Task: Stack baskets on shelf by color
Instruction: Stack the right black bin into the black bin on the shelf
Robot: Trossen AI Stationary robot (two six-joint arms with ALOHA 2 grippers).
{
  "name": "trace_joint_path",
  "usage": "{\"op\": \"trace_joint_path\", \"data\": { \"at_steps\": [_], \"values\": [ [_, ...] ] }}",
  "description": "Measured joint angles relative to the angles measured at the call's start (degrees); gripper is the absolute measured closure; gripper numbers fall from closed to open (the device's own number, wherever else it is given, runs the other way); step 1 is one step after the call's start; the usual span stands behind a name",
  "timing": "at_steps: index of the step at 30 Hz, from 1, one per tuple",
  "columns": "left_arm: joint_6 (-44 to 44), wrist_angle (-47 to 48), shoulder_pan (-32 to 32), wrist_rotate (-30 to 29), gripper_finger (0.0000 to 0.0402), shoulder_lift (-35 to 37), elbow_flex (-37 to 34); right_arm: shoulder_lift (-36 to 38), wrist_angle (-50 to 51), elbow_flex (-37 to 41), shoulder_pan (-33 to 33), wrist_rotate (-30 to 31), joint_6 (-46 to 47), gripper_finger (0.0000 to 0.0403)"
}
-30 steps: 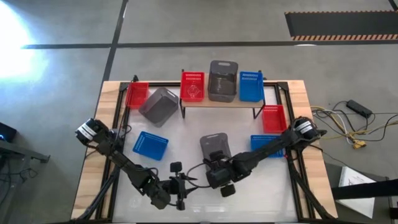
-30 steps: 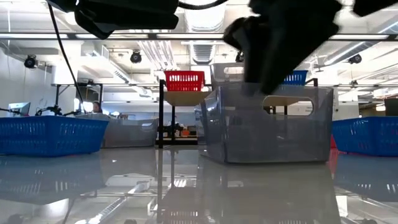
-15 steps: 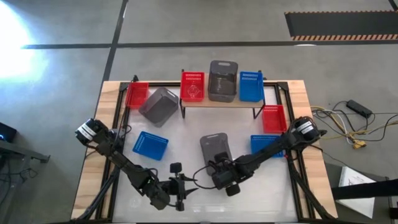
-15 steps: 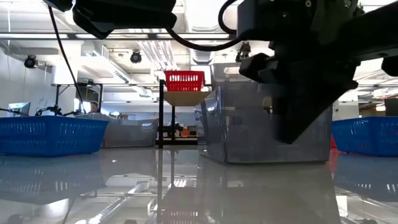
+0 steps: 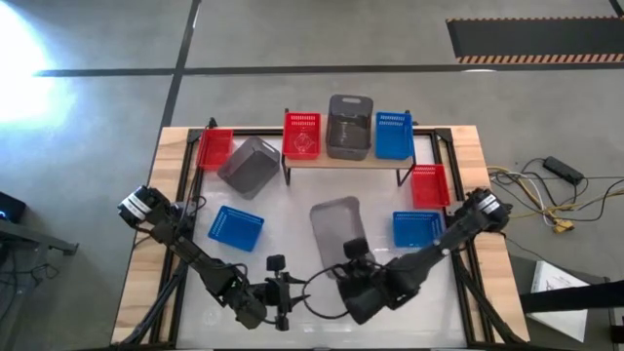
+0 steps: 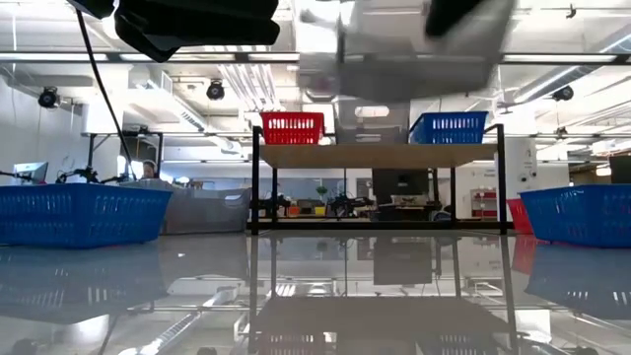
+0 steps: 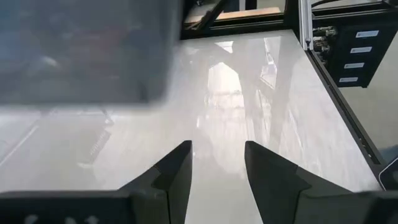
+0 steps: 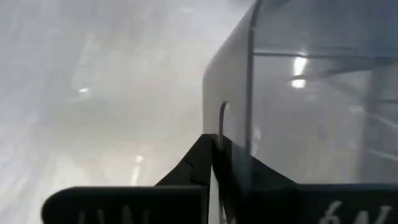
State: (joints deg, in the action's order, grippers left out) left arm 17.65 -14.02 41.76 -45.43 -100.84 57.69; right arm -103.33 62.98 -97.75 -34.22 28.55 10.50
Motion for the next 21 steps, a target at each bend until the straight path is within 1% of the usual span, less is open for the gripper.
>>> {"op": "trace_joint_path", "data": {
  "at_steps": [3,6,9,12,14,17,21],
  "values": [
    [-0.3,0.0,0.0,0.0,0.0269,0.0,0.0,0.1,8.3,-8.4,0.3,5.6,0.0,0.0394],
    [-2.5,0.0,0.0,0.0,0.0269,0.0,0.0,0.2,14.3,-16.2,3.2,9.1,-2.4,0.0394],
    [-5.2,0.0,-0.1,0.0,0.0269,0.0,0.0,0.8,17.3,-22.0,8.9,9.1,-7.3,0.0394],
    [-8.2,0.0,-0.4,-0.3,0.0269,0.0,0.0,1.7,17.3,-25.0,17.0,8.7,-13.7,0.0394],
    [-9.3,0.9,-0.5,-1.3,0.0269,0.0,0.0,2.2,17.3,-26.1,23.7,6.0,-17.8,0.0394],
    [-8.8,4.8,-0.8,-3.3,0.0269,0.1,0.0,2.6,17.4,-26.5,35.0,-1.6,-21.8,0.0394],
    [-4.2,11.5,-0.8,-5.4,0.0269,1.8,-0.2,2.8,17.4,-25.5,48.5,-9.4,-24.6,0.0394]
  ]
}}
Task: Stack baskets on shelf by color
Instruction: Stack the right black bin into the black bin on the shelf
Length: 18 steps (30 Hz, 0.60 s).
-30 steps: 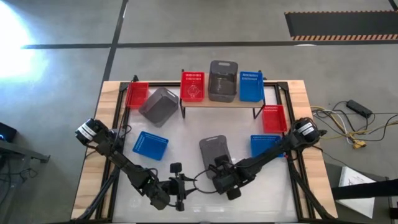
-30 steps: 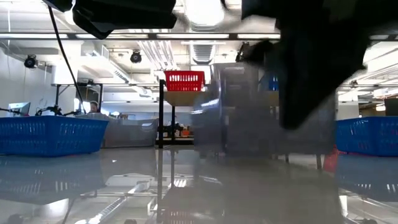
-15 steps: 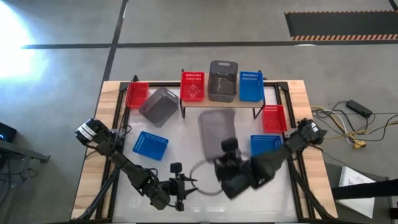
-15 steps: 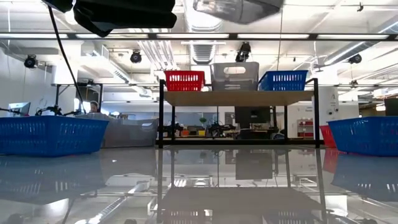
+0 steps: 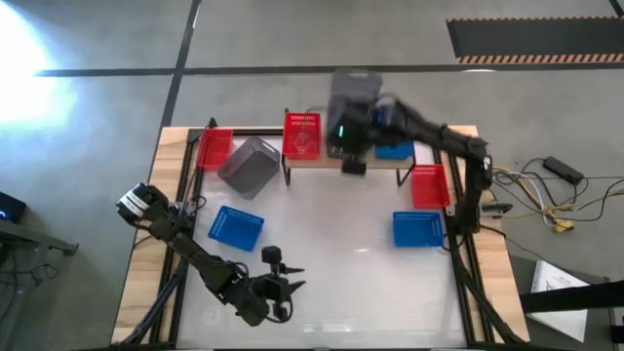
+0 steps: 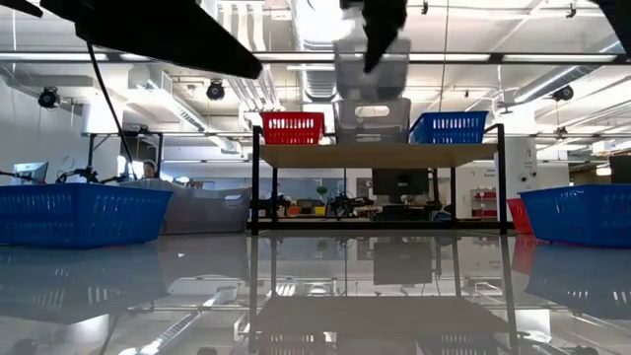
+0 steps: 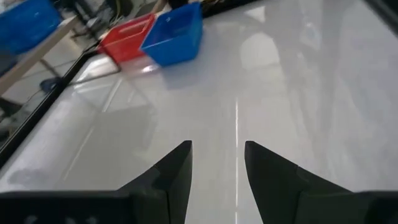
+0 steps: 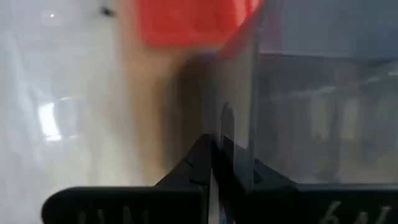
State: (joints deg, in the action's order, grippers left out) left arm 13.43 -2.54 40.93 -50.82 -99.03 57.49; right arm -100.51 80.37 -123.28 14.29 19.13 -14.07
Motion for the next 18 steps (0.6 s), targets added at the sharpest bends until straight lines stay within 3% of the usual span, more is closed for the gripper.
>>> {"op": "trace_joint_path", "data": {
  "at_steps": [6,18],
  "values": [
    [2.9,-0.5,0.0,-2.1,0.0269,0.6,-3.4,0.0,-0.2,1.4,8.8,-7.3,-3.6,0.0394],
    [4.0,-7.5,-0.5,-2.6,0.0269,1.6,-7.4,0.0,-1.3,2.1,8.6,-14.8,-3.8,0.0394]
  ]
}}
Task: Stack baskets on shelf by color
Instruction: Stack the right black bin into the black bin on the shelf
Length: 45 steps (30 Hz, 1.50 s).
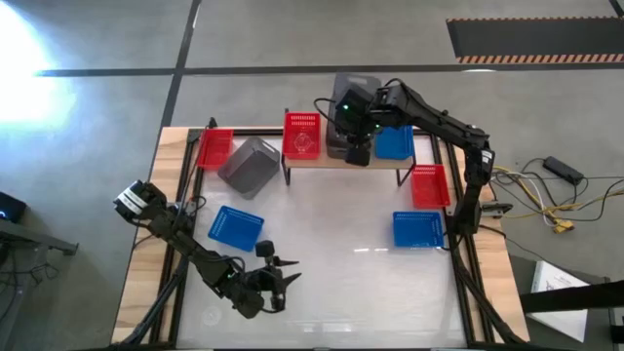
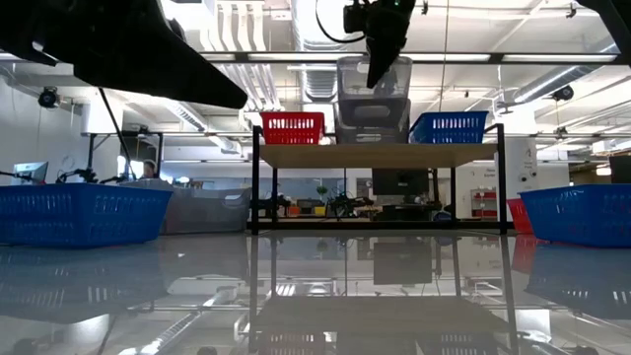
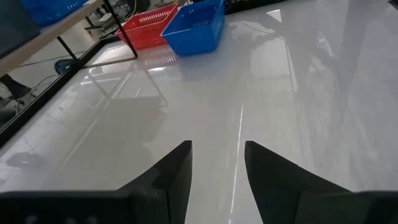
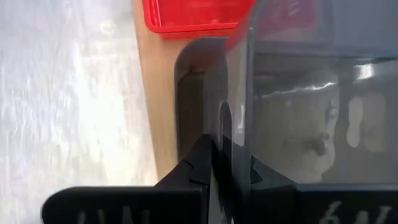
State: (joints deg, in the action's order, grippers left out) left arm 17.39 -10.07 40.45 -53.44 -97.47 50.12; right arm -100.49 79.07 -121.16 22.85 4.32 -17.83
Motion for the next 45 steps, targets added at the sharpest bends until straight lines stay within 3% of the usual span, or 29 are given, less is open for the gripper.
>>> {"op": "trace_joint_path", "data": {
  "at_steps": [22,27,36,42,45],
  "values": [
    [-0.1,0.0,0.0,0.4,0.0269,0.0,0.1,-0.1,0.1,2.4,-2.8,-0.4,-0.3,0.0391],
    [-0.1,-0.1,0.0,0.5,0.0269,0.0,0.2,-0.1,0.1,2.4,-2.8,-0.4,-0.2,0.0354],
    [0.2,-0.4,0.0,0.7,0.0269,0.0,0.3,0.7,1.2,2.5,-3.1,-0.3,0.5,0.0242],
    [0.2,-1.4,0.0,0.7,0.0269,0.0,0.2,1.7,0.7,2.5,-3.1,-3.3,1.4,0.0219],
    [0.2,-1.5,0.0,0.7,0.0269,0.0,0.2,1.1,-0.8,3.2,-3.5,-1.7,1.4,0.0223]
  ]
}}
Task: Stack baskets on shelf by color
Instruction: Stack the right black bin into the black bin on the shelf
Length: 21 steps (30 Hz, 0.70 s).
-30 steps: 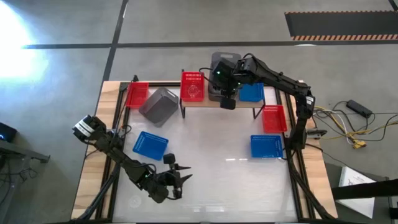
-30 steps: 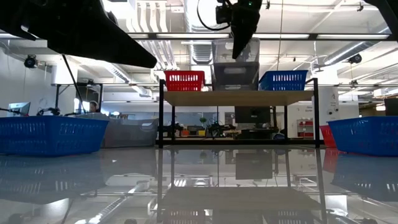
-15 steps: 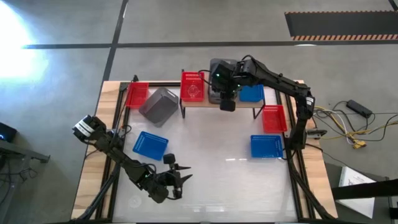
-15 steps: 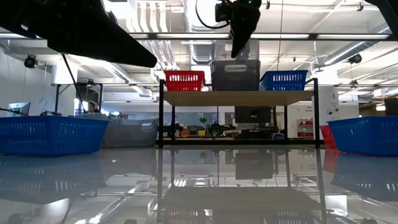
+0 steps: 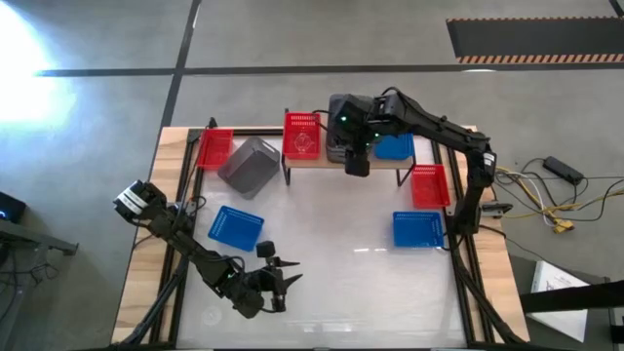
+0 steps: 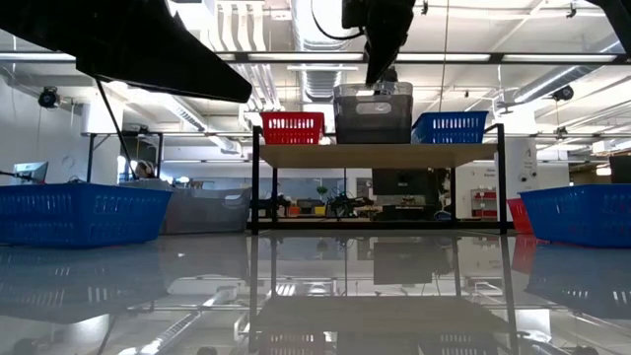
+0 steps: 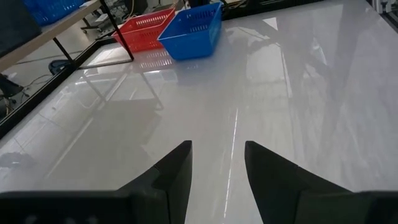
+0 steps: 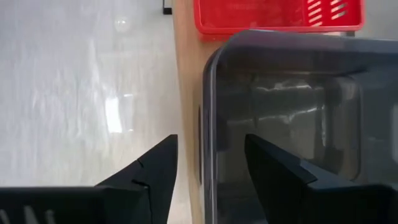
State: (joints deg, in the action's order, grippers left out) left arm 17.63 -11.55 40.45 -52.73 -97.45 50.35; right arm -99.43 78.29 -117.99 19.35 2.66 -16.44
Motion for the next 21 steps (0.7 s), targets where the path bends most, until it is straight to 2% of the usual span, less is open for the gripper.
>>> {"op": "trace_joint_path", "data": {
  "at_steps": [7,16,21],
  "values": [
    [0.0,0.0,0.0,0.0,0.0269,0.0,0.0,-2.0,-1.4,1.8,0.0,-0.1,-1.4,0.0267],
    [0.0,0.0,0.0,0.0,0.0269,0.0,0.0,-2.8,-1.0,3.5,0.0,-0.1,-6.3,0.0384],
    [0.0,0.0,0.0,0.0,0.0269,0.0,0.0,-2.7,-0.6,3.4,0.0,-0.1,-9.0,0.039]
  ]
}}
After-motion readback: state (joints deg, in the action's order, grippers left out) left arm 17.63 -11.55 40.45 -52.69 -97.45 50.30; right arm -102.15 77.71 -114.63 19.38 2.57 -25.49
